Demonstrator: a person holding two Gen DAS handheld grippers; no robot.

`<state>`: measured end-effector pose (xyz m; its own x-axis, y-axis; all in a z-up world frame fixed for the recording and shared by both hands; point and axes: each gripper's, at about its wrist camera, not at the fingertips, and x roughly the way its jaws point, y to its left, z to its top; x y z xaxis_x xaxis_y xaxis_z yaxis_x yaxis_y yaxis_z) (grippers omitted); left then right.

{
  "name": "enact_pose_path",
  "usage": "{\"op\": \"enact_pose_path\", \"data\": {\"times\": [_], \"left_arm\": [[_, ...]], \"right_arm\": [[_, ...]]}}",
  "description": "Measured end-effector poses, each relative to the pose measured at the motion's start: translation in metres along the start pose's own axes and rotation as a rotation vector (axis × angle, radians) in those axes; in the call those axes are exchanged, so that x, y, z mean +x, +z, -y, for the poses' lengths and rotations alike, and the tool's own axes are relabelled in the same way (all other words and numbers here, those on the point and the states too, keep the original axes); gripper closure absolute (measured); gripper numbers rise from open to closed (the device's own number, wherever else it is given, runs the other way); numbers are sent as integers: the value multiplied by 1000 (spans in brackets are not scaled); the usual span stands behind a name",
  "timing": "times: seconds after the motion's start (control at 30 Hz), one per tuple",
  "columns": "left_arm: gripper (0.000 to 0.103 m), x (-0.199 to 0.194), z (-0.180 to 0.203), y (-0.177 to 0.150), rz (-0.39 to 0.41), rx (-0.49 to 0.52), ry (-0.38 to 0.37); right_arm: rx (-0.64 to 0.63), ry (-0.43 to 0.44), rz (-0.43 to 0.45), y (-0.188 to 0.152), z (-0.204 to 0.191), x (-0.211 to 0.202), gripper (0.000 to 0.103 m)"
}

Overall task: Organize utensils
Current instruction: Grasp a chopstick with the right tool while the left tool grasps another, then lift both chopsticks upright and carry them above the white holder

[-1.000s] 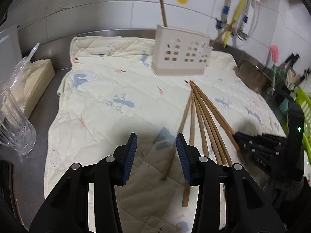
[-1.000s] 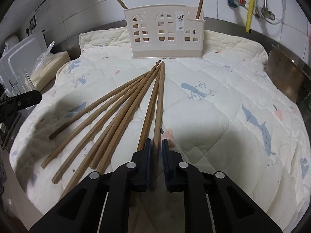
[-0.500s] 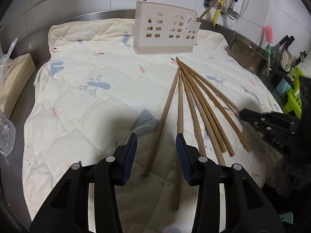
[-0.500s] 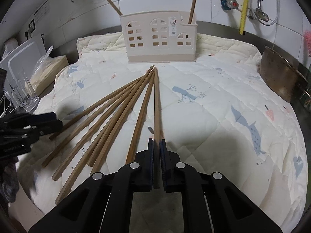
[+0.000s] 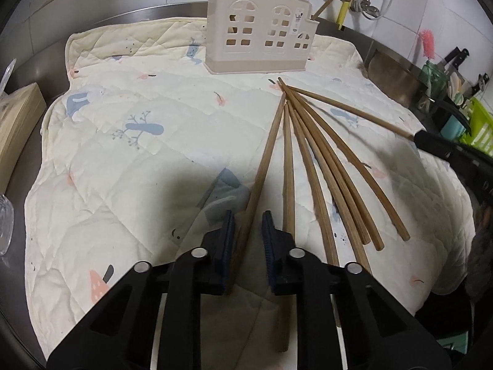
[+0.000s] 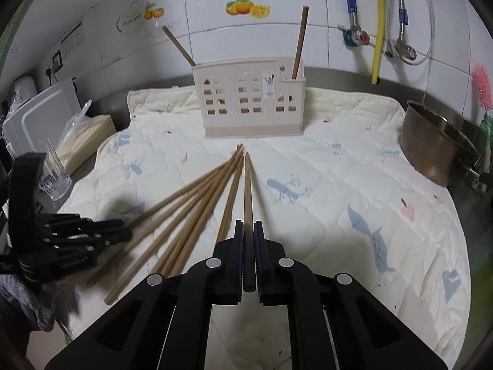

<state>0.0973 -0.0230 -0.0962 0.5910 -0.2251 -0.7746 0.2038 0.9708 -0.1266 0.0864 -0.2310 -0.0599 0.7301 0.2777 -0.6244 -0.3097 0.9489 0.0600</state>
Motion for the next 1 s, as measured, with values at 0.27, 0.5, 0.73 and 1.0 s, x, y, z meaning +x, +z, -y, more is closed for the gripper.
{"op": "enact_pose_path", "data": {"times": [0.27,0.5,0.73,1.0], "left_arm": [[97,-16,3,7,33,0,5],[97,-52,2,31,121,4,0],[98,-69,0,64,172,9,-17],[98,-74,4,109,196,34,-37]], "right_arm": [[-5,4,30,15,1,-8,96],[-20,7,66,34,5,-17,96],[-45,20,99,60,3,-19,96],[-89,38,103,105,1,-8,96]]}}
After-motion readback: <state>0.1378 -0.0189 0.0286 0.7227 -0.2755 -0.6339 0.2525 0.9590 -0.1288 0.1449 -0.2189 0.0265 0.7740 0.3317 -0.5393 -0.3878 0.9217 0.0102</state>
